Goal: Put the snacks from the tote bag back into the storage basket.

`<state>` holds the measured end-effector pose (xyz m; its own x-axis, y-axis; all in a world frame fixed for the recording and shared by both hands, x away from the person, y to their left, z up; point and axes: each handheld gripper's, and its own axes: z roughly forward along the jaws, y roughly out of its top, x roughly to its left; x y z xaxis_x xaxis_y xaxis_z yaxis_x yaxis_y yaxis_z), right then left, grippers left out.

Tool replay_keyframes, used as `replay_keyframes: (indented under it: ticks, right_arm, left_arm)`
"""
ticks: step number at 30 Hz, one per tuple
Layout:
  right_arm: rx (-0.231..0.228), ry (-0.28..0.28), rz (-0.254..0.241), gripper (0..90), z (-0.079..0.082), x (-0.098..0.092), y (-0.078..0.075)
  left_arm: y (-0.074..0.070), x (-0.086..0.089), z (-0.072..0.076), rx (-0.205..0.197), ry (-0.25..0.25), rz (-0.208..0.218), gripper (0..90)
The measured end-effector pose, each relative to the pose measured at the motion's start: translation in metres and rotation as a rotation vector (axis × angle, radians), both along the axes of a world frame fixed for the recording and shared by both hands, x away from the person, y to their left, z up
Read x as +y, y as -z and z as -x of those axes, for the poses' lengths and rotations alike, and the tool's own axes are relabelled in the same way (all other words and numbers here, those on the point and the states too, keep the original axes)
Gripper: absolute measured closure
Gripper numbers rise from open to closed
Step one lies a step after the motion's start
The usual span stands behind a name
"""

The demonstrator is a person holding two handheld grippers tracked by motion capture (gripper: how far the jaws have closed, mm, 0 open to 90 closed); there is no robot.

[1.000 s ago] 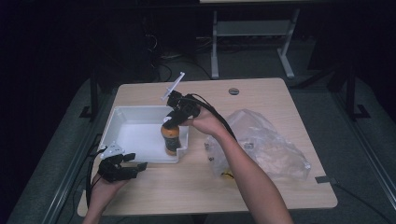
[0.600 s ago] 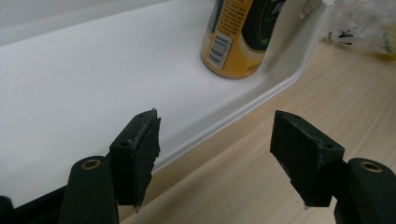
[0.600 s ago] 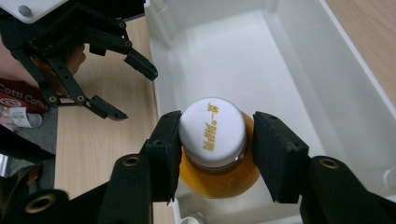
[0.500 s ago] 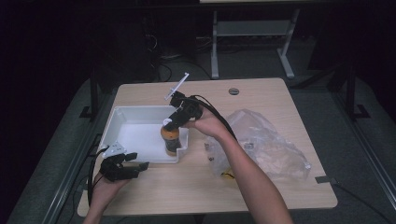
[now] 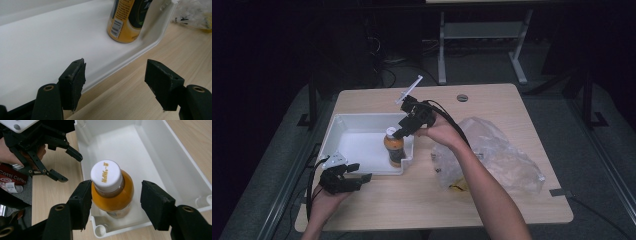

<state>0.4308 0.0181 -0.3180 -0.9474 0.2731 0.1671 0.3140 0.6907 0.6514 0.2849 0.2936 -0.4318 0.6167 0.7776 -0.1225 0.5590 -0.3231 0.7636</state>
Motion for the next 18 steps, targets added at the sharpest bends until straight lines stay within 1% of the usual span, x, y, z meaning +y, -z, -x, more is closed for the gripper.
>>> replay_keyframes:
  ticks: [3,16,18]
  right_arm:
    - [0.006,0.007,-0.007,38.6,-0.001,-0.005,-0.001]
    - [0.022,0.048,-0.036,35.4,-0.001,-0.025,-0.006]
    - [0.018,0.055,-0.038,35.1,-0.001,-0.029,-0.006]
  left_arm:
    - [0.000,0.000,0.000,0.000,-0.001,0.002,32.2]
    - [0.000,0.000,0.000,0.001,-0.003,0.002,32.3]
    - [0.000,0.000,0.000,0.001,-0.003,0.002,32.2]
